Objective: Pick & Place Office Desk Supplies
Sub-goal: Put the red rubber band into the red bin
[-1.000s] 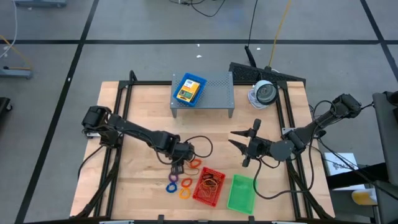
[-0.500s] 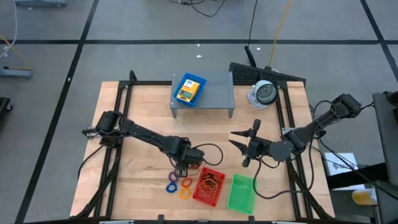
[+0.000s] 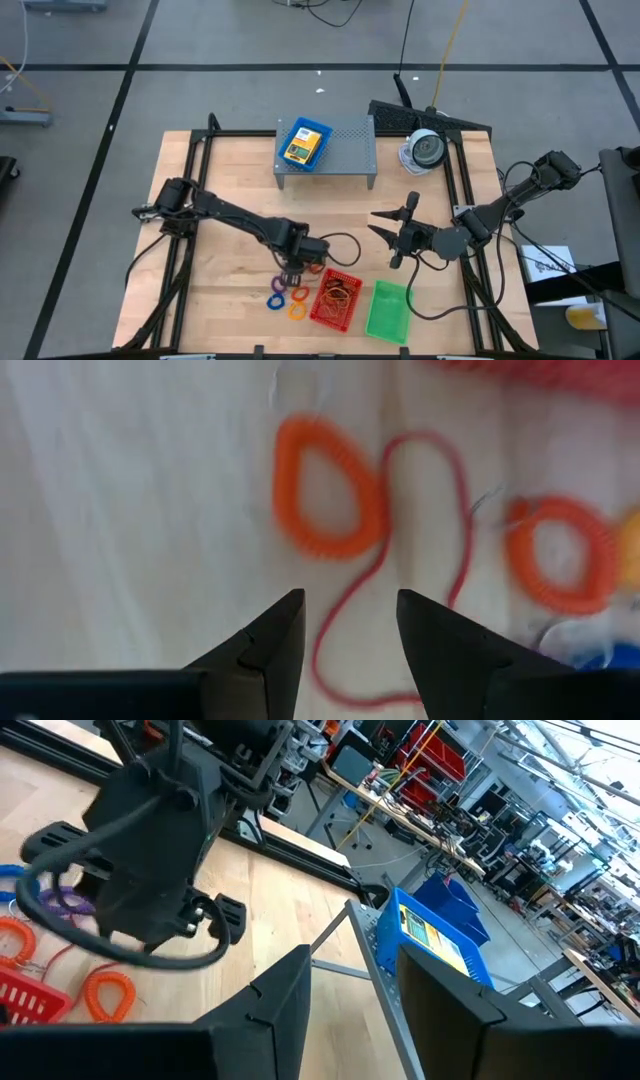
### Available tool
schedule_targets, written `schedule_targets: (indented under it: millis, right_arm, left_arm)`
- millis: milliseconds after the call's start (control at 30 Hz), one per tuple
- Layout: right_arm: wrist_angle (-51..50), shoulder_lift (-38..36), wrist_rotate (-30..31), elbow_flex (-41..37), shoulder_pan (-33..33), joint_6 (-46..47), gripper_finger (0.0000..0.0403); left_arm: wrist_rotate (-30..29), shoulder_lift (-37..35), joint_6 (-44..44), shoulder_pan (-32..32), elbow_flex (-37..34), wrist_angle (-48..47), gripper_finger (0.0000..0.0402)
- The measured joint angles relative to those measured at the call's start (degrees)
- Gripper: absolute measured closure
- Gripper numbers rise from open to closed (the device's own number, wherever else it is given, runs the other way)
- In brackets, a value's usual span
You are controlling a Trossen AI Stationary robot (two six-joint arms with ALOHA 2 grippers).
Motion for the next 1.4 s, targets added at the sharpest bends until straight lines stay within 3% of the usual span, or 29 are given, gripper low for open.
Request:
schedule_targets:
  millis: [233, 633, 867, 1400]
  right_arm:
    - [-0.14, 0.0, 0.0, 0.0, 0.0, 0.0, 0.0261]
    - [0.07, 0.0, 0.0, 0.0, 0.0, 0.01, 0.0261]
    - [0.09, 0.0, 0.0, 0.0, 0.0, 0.02, 0.0261]
    - [0.1, 0.0, 0.0, 0.0, 0.0, 0.02, 0.0261]
  left_arm:
    - [0.21, -0.02, 0.45, -0.87, -3.19, 5.66, 0.0231]
    - [-0.65, -0.11, -1.95, -0.8, -7.99, 7.49, 0.0231]
    - [-4.29, -0.15, -3.94, -0.96, -8.35, 8.01, 0.0232]
    - [-2.74, 2.09, -4.46, -1.16, -8.16, 7.05, 0.0232]
